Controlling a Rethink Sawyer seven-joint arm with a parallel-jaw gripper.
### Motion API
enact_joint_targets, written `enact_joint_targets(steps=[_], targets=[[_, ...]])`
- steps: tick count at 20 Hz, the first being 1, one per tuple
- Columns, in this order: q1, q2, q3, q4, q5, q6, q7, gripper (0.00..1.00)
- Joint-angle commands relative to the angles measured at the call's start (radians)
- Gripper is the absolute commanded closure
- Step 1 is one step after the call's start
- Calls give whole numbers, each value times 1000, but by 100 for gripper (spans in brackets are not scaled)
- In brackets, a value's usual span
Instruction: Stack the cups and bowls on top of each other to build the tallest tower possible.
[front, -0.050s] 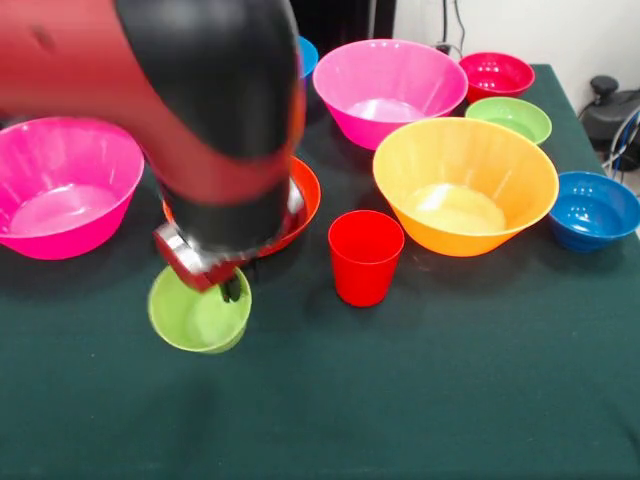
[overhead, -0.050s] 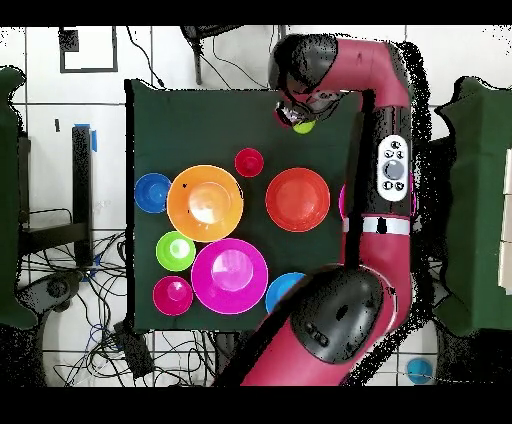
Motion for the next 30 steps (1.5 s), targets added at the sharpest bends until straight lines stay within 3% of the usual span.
enact_joint_targets(steps=[1,6,18,24,30], targets=[[-57,-225,-79,270,142,-127,91,100],[-33,-271,-138,290,150,-118,91,100],[-42,-341,-177,475,228,-441,197,100],[-22,-331,-203,487,297,-411,183,100],[-4,-343,-234,540,342,-452,213,100]])
